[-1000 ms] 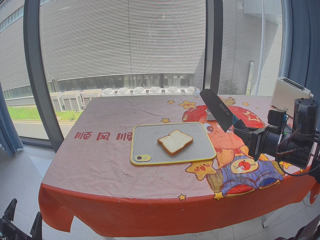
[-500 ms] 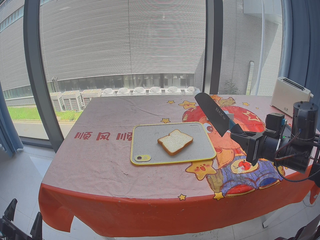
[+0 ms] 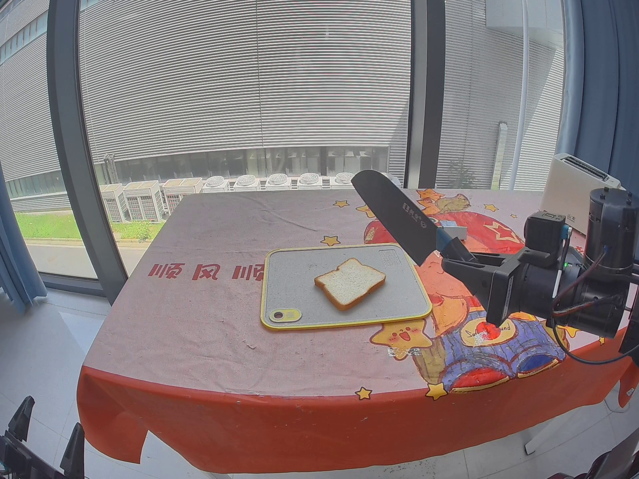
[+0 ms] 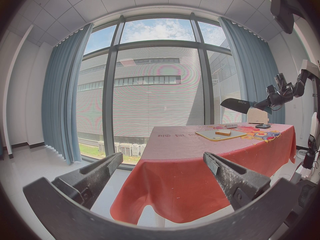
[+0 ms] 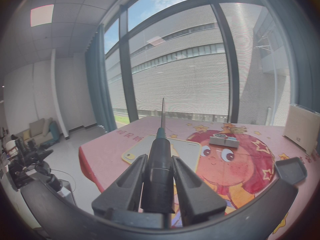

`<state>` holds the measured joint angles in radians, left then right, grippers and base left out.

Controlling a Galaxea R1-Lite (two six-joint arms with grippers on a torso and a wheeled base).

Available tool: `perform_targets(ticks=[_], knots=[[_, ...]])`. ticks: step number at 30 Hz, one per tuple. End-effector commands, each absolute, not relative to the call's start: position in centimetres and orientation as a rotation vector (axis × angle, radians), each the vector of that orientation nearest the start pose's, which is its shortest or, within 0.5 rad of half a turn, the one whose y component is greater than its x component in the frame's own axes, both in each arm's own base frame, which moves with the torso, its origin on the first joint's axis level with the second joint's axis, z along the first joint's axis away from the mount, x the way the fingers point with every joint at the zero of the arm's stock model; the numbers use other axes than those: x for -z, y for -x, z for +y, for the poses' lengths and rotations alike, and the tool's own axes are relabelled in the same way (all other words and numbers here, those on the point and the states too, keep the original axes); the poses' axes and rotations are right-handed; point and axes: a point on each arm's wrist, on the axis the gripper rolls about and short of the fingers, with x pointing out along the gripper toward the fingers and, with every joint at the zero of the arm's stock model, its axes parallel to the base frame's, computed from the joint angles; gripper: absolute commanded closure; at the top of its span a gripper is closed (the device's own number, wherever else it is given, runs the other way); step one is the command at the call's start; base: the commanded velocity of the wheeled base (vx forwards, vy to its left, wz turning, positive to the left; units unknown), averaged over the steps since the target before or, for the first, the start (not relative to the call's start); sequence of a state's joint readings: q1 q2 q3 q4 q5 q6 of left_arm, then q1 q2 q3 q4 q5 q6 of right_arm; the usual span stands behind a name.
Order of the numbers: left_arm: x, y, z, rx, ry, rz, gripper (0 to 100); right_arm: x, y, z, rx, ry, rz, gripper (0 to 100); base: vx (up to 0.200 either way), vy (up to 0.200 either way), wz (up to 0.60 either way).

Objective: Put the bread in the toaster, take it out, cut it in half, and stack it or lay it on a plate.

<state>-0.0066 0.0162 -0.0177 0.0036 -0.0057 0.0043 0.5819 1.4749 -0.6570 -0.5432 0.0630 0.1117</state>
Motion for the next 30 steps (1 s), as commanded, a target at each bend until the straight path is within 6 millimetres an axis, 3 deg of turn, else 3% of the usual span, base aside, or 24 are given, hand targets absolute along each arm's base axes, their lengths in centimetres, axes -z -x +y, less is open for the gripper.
perform_targets(ticks=[1, 10, 15, 21, 30], knots=[[-7.6, 2.3, 0.0, 0.012, -0.005, 0.002, 0, -19.8, -21.0, 13.7, -0.661, -0.035, 0.299, 100, 0.000, 0.000, 0.00], [-7.6, 2.3, 0.0, 0.012, -0.002, 0.000, 0, -19.0, -24.3, 14.1, -0.697, 0.007, 0.318, 100, 0.000, 0.000, 0.00], [-7.6, 2.3, 0.0, 0.006, 0.000, 0.000, 0, -19.6, -24.4, 14.6, -0.711, 0.008, 0.309, 100, 0.000, 0.000, 0.00], [-7.6, 2.3, 0.0, 0.002, -0.002, 0.002, 0, -18.4, -23.5, 14.6, -0.717, 0.025, 0.364, 100, 0.000, 0.000, 0.00], [-7.6, 2.3, 0.0, 0.011, -0.006, -0.003, 0, -18.7, -22.6, 14.1, -0.720, 0.031, 0.346, 100, 0.000, 0.000, 0.00]])
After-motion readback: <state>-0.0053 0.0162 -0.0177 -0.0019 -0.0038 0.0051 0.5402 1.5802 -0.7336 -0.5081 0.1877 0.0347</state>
